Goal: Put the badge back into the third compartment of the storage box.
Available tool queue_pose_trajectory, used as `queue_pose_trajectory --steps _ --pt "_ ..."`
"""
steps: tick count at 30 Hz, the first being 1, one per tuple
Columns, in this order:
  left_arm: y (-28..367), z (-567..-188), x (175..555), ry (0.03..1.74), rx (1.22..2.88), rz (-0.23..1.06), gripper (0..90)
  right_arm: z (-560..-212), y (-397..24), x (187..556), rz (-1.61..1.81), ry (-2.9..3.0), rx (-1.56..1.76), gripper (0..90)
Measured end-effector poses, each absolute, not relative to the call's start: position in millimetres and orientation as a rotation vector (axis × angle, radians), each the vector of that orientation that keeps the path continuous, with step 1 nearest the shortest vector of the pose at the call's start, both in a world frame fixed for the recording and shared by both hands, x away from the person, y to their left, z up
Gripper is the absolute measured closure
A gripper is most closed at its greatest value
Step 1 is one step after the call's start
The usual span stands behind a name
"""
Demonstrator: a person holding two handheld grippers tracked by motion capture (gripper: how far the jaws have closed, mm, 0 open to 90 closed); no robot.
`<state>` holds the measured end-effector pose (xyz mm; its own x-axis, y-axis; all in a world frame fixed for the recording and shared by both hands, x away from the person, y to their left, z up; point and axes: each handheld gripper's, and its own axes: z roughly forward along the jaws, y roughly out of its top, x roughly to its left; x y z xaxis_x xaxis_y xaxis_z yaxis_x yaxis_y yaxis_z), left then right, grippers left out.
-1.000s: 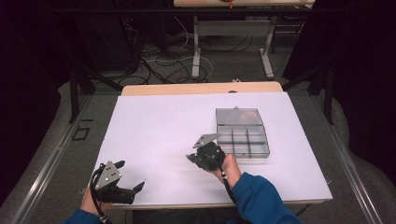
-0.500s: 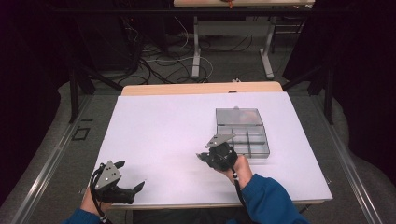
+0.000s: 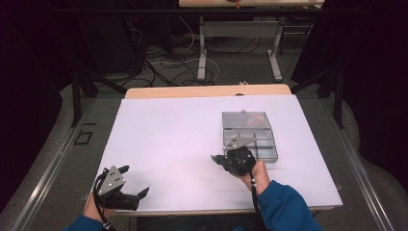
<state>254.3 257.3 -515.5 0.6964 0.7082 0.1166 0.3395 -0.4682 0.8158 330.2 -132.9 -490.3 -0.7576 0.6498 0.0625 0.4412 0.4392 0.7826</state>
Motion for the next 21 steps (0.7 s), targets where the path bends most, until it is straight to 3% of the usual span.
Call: queue_pose_trajectory --steps 21 --pt "256.9 -515.3 254.4 0.800 2.091 0.570 0.4 -483.7 -164.9 324.8 1.233 2.372 1.004 87.4"
